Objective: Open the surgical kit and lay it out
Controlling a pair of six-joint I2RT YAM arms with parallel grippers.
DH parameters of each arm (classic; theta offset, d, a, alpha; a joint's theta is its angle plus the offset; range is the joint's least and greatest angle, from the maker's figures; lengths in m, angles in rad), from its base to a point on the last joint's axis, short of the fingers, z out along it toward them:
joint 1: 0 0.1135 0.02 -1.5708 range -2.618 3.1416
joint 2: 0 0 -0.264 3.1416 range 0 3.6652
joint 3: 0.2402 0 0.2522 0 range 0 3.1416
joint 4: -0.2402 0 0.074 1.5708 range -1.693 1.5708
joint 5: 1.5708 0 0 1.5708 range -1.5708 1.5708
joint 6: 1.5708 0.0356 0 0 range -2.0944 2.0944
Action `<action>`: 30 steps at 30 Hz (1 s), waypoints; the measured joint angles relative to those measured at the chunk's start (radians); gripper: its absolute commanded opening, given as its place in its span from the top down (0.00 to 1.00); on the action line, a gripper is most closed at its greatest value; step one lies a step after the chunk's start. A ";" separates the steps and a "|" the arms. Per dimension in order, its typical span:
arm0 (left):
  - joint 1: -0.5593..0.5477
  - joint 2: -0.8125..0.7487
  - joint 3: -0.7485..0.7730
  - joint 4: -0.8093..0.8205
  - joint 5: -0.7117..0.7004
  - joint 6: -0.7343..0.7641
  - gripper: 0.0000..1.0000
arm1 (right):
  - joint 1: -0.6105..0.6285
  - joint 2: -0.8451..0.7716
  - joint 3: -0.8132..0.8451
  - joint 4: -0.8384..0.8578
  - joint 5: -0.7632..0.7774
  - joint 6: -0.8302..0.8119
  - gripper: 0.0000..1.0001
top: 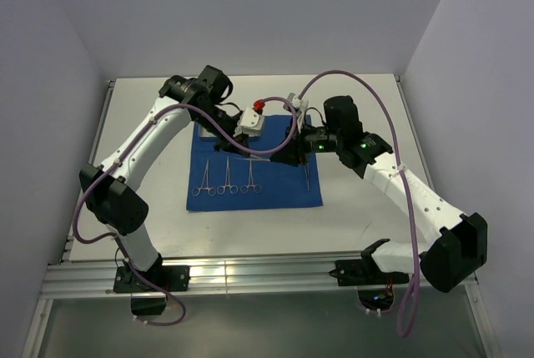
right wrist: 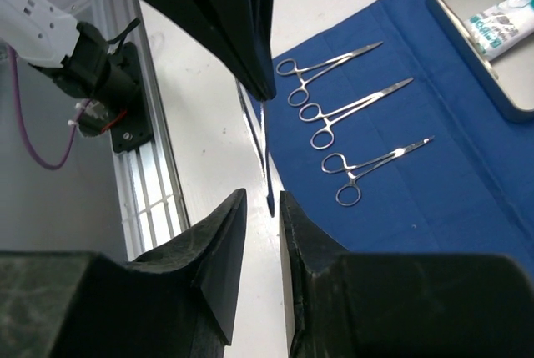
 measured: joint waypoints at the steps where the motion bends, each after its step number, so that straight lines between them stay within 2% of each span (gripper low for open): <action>1: 0.000 0.000 0.002 0.000 0.000 -0.002 1.00 | 0.003 0.001 0.000 -0.006 -0.003 -0.004 0.69; 19: -0.001 -0.002 -0.016 0.046 0.013 -0.043 1.00 | 0.005 0.007 0.000 -0.010 -0.005 -0.004 0.80; 30: -0.001 -0.003 -0.016 0.078 0.020 -0.066 1.00 | 0.005 0.018 0.000 -0.017 -0.001 -0.003 0.82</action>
